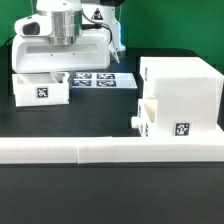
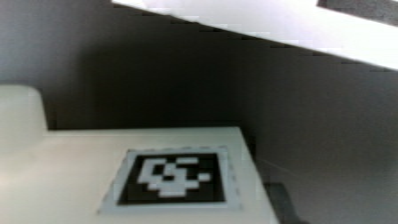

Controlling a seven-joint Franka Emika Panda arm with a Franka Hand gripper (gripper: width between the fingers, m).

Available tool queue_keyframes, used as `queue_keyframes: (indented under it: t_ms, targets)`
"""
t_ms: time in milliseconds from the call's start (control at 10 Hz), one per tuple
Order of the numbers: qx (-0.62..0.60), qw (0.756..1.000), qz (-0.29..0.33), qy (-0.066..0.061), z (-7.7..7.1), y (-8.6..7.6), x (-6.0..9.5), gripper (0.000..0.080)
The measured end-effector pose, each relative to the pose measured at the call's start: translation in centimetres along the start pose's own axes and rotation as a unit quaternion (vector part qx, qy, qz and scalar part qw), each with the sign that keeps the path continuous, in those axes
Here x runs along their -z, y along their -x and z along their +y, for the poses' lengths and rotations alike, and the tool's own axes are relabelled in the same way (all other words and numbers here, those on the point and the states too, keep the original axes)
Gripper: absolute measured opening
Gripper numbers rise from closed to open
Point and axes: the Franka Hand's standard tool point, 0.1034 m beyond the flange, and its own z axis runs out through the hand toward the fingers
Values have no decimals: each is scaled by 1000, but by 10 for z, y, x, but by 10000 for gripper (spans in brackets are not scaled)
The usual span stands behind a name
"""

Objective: Assemble drawer

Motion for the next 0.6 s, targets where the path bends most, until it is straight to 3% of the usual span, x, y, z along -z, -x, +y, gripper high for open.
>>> queue_keyframes:
  t_ms: [300, 600]
  targets:
    - [3, 1000, 1, 0, 0, -1, 0, 42]
    - [63, 998, 8, 1, -13, -28, 15, 42]
